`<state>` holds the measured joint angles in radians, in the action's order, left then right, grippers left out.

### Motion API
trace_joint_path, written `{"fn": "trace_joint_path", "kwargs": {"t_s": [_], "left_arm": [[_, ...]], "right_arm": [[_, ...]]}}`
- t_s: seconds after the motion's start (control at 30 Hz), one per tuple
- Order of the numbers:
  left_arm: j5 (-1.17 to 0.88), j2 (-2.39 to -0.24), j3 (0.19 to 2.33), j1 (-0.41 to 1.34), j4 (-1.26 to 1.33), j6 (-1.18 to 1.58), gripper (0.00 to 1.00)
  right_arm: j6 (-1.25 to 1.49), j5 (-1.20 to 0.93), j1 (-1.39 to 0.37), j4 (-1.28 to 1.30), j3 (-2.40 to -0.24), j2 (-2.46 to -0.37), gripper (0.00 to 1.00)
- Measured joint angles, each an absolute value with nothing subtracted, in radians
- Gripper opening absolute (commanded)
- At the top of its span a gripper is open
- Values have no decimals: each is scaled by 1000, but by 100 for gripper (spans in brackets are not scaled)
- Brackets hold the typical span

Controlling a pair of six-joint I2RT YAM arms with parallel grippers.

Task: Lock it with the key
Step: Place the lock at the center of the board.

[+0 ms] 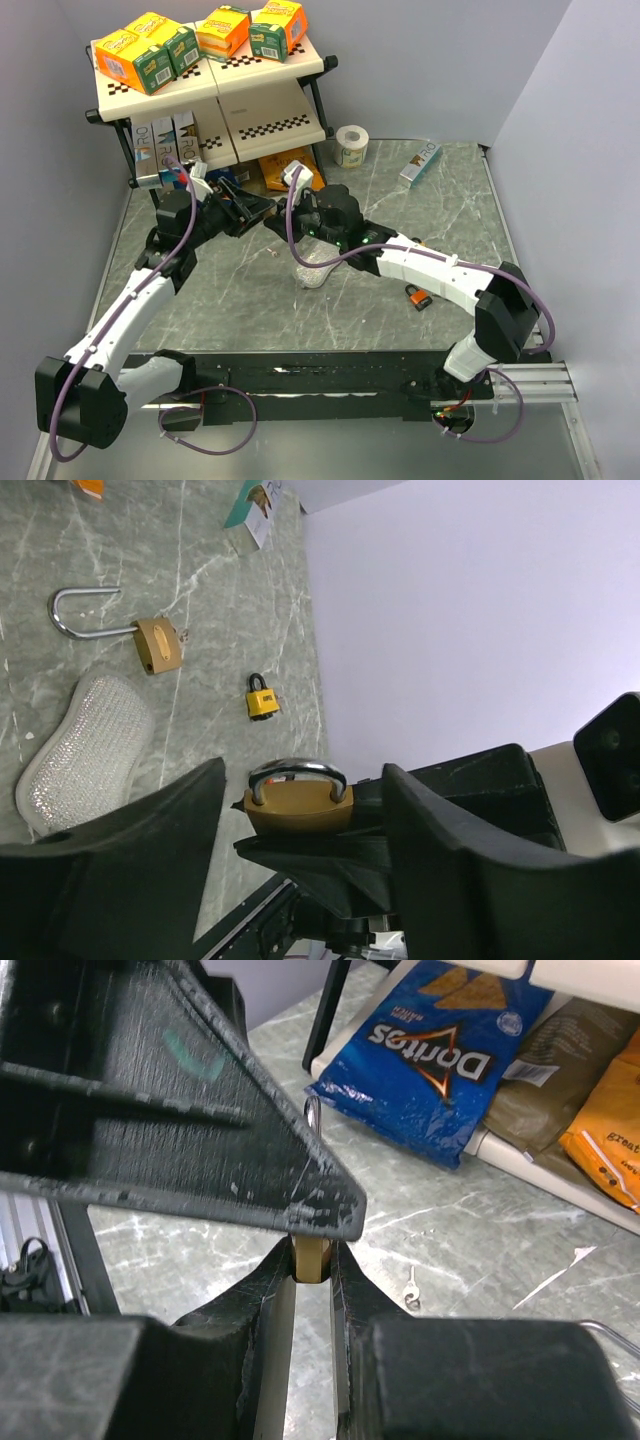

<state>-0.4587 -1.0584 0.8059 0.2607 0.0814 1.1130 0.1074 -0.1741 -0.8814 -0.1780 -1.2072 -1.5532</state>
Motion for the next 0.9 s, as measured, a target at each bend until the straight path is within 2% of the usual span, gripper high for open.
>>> {"fn": "trace_joint_path", "kwargs": {"t_s": [0.1, 0.2, 0.23, 0.3, 0.33, 0.37, 0.4, 0.43, 0.47, 0.5, 0.6, 0.73, 0.9], "left_arm": [[-447, -1057, 806, 271, 81, 1113, 67], [-443, -1057, 806, 276, 79, 1111, 58], [-442, -1057, 806, 277, 78, 1112, 50], [-439, -1057, 806, 277, 78, 1111, 40], [-439, -1057, 806, 277, 80, 1113, 27], [-438, -1056, 806, 277, 82, 1112, 19], [-435, -1055, 806, 278, 81, 1110, 7], [-431, -1055, 807, 279, 78, 1103, 1], [-429, -1055, 808, 279, 74, 1098, 1], [-428, -1055, 810, 279, 66, 1088, 1], [-419, -1054, 830, 281, 14, 1030, 1], [-382, -1071, 899, 279, -156, 846, 1], [-342, -1127, 937, 279, -337, 589, 1]], "right_arm": [[115, -165, -881, -178, -1214, -1554, 0], [118, -159, -882, -177, -1221, -1557, 0], [119, -157, -882, -175, -1225, -1558, 0], [120, -154, -883, -175, -1226, -1559, 0], [121, -153, -883, -171, -1226, -1559, 0], [121, -151, -884, -169, -1226, -1560, 0], [122, -151, -884, -167, -1226, -1560, 11], [122, -150, -885, -167, -1226, -1560, 23], [123, -151, -885, -166, -1226, -1560, 35], [123, -155, -885, -162, -1226, -1560, 58], [118, -182, -884, -148, -1226, -1560, 82], [88, -262, -864, -105, -1191, -1531, 97], [48, -335, -771, -3, -1071, -1432, 99]]}}
